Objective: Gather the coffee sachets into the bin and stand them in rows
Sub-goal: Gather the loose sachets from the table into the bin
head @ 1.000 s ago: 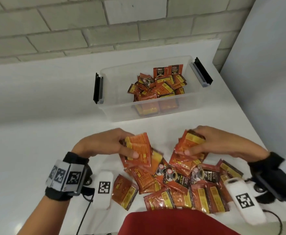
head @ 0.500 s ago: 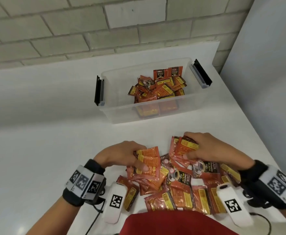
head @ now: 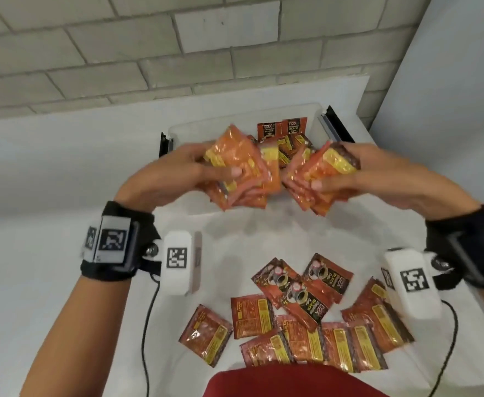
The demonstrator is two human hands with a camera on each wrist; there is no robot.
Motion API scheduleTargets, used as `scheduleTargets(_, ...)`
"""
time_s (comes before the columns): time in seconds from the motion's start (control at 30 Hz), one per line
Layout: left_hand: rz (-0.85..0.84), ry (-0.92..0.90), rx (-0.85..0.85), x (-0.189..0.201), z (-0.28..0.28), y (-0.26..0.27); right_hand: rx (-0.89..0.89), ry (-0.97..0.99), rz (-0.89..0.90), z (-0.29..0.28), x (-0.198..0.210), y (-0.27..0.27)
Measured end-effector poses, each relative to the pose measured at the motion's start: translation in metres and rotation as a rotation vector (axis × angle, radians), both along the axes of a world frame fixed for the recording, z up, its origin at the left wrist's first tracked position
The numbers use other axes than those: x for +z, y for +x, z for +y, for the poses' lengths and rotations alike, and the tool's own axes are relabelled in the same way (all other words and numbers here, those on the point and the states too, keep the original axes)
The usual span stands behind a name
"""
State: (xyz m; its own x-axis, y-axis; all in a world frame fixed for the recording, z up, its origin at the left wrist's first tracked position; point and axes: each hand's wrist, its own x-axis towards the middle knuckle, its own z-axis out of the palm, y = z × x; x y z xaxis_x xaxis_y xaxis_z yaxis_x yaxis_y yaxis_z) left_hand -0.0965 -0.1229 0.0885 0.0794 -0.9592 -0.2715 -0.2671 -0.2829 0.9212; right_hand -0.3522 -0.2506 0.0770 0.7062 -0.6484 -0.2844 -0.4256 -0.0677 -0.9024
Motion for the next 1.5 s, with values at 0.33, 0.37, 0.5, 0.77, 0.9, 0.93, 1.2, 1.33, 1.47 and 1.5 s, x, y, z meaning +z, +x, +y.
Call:
scheduleTargets(0.33, 0.127, 0.078, 0.316, -0.008, -0.1, 0.015, -0.271, 0.123, -0.123, -0.071, -0.005, 0.068)
scheduleTargets(0.37, 0.122, 0.103, 0.325, -0.011, -0.108, 0.014, -0.265, 0.136, -0.118, -0.076, -0.01, 0.074)
scheduleTargets(0.5, 0.166, 0.179, 0.331, -0.021, -0.129, 0.009, -0.192, 0.147, -0.081, -0.086, -0.022, 0.09)
scheduleTargets(0.77, -0.216, 0.265, 0.27, -0.031, -0.137, 0.013, -0.067, 0.072, 0.049, -0.094, -0.039, 0.094)
scheduleTargets(0.9, -0.104, 0.278, 0.23, -0.034, -0.131, 0.014, -0.052, -0.092, 0.162, -0.094, -0.039, 0.086)
scheduleTargets(0.93, -0.12, 0.251, 0.208, -0.034, -0.127, 0.014, -0.054, -0.143, 0.197, -0.093, -0.037, 0.083)
scheduleTargets(1.2, -0.254, -0.05, 0.153, -0.031, -0.04, -0.019, -0.158, -0.473, 0.158, -0.042, -0.022, 0.022)
scheduleTargets(1.33, -0.383, 0.067, -0.079, -0.046, 0.009, -0.047, 0.16, -0.387, 0.391, 0.005, -0.041, -0.016)
scheduleTargets(1.47, -0.451, 0.253, -0.238, -0.079, 0.031, -0.07, 0.364, -0.333, 0.606, 0.042, -0.073, -0.033)
scheduleTargets(1.5, -0.452, 0.294, -0.257, -0.086, 0.032, -0.076, 0.376, -0.309, 0.629, 0.048, -0.081, -0.035)
